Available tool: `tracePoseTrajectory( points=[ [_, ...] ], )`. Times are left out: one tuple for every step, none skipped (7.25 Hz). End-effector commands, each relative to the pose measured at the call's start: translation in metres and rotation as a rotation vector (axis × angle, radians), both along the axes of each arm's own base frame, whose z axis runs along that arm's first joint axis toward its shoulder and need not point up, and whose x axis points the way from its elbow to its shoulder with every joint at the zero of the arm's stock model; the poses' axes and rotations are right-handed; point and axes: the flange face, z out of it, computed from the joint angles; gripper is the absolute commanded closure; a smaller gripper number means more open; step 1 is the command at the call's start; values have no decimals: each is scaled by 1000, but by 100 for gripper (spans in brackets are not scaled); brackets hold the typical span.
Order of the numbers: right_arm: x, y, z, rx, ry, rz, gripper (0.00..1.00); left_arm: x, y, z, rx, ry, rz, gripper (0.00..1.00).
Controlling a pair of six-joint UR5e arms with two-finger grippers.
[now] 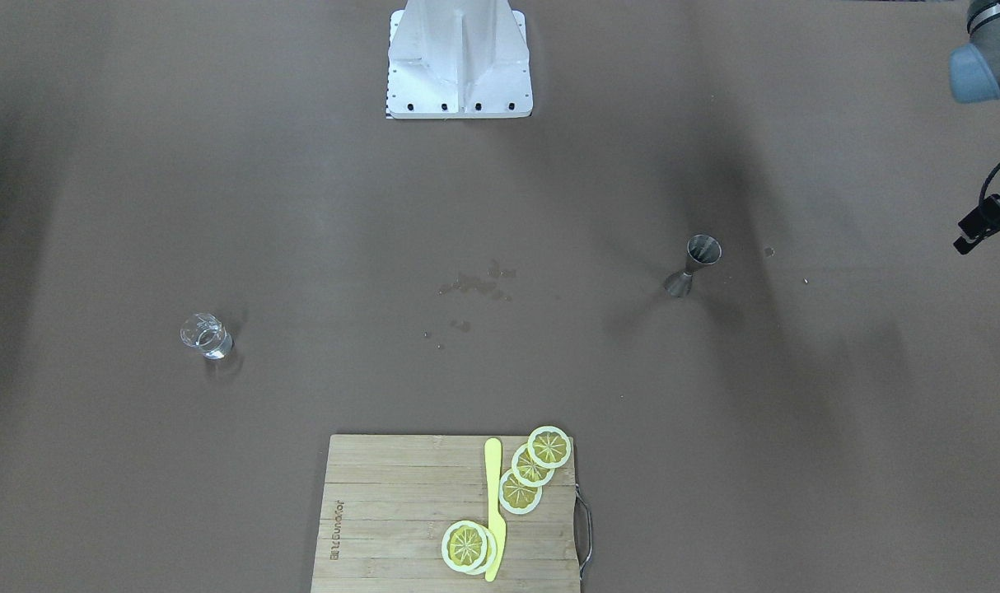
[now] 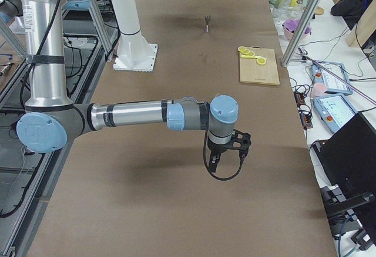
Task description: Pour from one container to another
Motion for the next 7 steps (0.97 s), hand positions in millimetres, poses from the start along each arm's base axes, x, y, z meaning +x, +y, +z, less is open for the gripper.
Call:
tracePoseTrajectory(
  points=[
    [-1, 7, 5, -13, -20, -2, 0, -52, 10, 23, -186, 127, -45, 2],
    [-2, 8, 7, -14, -22, -3, 0, -76, 17, 32, -124, 118, 37, 2],
    [-1, 7, 6, -11, -20, -4, 0, -93, 19, 27, -99, 111, 120, 2],
    [-1, 7, 6, -4, -19, -5, 0, -111, 21, 22, -83, 111, 166, 2],
    [-1, 7, 9, 4, -16, -20, 0, -120, 17, 0, -25, 107, 180, 2],
    [-1, 8, 12, 33, -17, -61, 0, -121, 19, -15, 9, 78, 186, 2],
    [-2, 8, 9, 60, -19, -84, 0, -124, 20, -22, 44, 35, 208, 2]
  ],
)
